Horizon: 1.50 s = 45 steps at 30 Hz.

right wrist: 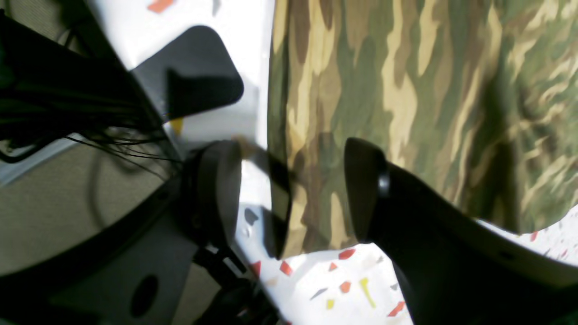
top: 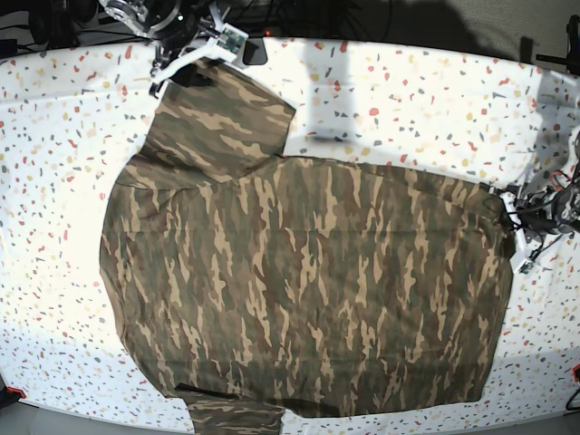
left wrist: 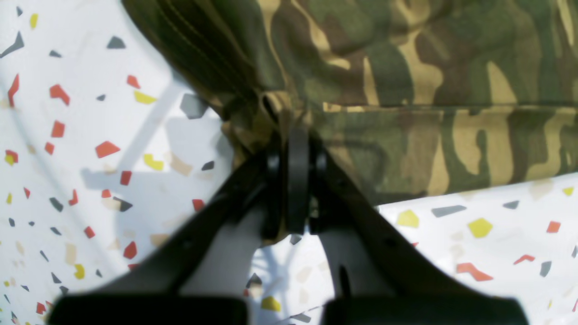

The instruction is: Fold the T-shirt properly

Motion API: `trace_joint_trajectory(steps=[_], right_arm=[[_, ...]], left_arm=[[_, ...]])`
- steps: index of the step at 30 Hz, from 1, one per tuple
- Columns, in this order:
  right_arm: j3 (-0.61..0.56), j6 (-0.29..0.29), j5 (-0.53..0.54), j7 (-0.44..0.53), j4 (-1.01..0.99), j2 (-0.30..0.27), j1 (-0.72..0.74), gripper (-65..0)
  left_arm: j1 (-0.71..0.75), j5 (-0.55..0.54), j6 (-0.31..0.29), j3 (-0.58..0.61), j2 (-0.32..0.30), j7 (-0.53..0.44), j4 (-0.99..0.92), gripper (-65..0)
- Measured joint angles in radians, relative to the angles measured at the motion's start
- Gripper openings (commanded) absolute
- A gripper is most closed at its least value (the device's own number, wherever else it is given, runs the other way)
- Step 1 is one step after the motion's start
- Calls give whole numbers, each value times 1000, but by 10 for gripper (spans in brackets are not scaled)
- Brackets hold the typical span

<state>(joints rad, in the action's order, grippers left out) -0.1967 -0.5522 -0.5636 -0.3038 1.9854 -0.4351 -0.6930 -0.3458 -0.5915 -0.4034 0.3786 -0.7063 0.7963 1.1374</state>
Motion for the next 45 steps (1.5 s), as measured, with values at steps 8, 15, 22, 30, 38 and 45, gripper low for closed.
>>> trace_joint_trajectory(steps=[8,15,22,30,38,45], right_arm=[[0,114,-89,-95,0,0,3,-290],[0,114,-87,-92,-16,0,2,-398],[0,114,-89,-93,-21,0,1,-650],[0,147,-67,-87,-20,0,59,-650],[-1,160,48,-95,-19,0,119,-650],[0,167,103,-110,-19,0,172,-650]], left_arm=[[0,0,0,0,0,0,0,-650],[0,0,0,0,0,0,0,-650],[0,0,0,0,0,0,0,-650],[-2,0,0,0,0,0,0,-650],[-73,-1,0,0,-7,8,7,-650],[-97,-4,0,0,-9,91,8,-650]])
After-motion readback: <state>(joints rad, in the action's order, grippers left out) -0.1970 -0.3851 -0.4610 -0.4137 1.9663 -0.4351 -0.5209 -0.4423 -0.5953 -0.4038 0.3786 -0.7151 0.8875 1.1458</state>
